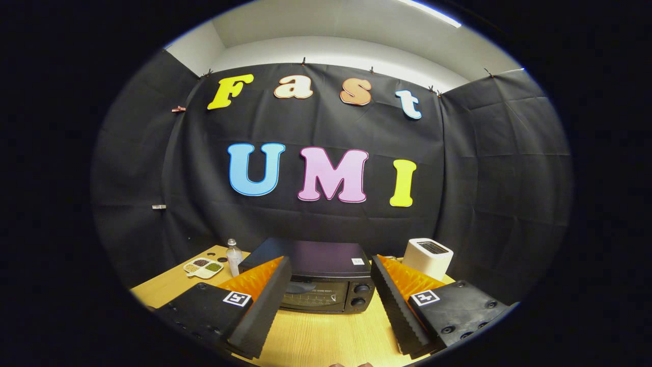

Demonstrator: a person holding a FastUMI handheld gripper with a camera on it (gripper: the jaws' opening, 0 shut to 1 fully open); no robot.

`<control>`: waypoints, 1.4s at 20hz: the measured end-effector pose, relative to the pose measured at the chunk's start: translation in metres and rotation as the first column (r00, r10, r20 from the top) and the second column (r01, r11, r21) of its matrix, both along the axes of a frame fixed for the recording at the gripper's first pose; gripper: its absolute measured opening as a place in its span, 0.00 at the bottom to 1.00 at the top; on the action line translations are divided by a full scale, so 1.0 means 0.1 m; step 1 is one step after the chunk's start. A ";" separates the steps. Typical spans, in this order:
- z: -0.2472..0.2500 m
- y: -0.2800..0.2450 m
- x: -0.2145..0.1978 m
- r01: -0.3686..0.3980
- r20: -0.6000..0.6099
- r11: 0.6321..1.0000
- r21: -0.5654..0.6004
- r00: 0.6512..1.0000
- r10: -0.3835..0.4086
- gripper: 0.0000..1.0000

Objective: Open the toaster oven, put the food inside, and close the toaster oven door.

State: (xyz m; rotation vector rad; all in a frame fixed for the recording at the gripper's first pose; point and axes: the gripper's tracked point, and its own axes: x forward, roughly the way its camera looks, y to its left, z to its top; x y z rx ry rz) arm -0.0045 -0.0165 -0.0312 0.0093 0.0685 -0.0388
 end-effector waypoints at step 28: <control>-1.28 0.80 1.34 -0.096 -0.302 0.994 0.045 0.947 0.106 0.98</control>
